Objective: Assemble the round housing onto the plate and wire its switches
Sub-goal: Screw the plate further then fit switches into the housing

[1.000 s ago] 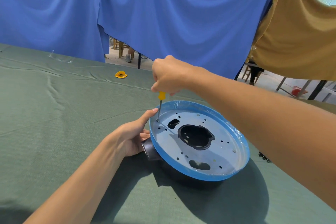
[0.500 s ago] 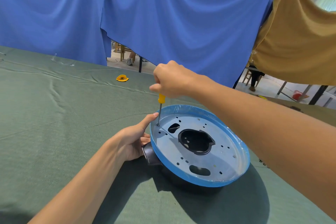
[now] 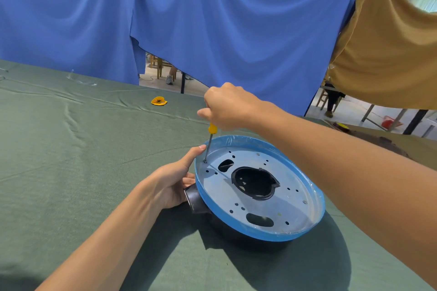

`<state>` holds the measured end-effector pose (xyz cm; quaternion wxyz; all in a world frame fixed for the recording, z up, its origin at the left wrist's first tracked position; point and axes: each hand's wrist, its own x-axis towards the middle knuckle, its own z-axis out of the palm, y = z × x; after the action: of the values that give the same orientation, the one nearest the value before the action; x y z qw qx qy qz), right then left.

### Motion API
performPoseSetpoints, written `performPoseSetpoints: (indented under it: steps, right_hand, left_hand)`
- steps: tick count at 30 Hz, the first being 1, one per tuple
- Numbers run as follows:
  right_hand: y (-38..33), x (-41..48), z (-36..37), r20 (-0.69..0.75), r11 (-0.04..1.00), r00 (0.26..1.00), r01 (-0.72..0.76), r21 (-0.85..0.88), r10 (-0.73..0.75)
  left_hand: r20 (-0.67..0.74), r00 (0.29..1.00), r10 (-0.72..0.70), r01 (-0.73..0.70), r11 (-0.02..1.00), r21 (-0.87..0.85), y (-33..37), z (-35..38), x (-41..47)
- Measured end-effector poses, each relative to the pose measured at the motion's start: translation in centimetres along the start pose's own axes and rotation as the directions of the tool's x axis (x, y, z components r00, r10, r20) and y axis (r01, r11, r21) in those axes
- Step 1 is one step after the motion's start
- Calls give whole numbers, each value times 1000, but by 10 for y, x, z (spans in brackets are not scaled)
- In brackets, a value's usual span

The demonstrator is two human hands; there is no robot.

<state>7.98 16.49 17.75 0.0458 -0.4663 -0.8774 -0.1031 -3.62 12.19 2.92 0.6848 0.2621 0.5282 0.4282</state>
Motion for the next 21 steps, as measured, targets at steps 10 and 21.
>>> performPoseSetpoints:
  steps: [10, 21]
  right_hand:
    - [1, -3, -5, 10, 996, 1000, 11, 86, -12]
    - [-12, -7, -17, 128, 996, 990, 55, 72, -64]
  left_hand:
    - [9, 1000, -26, 26, 1000, -5, 2, 0, 0]
    - [96, 990, -100, 100, 995, 5, 5, -3, -1]
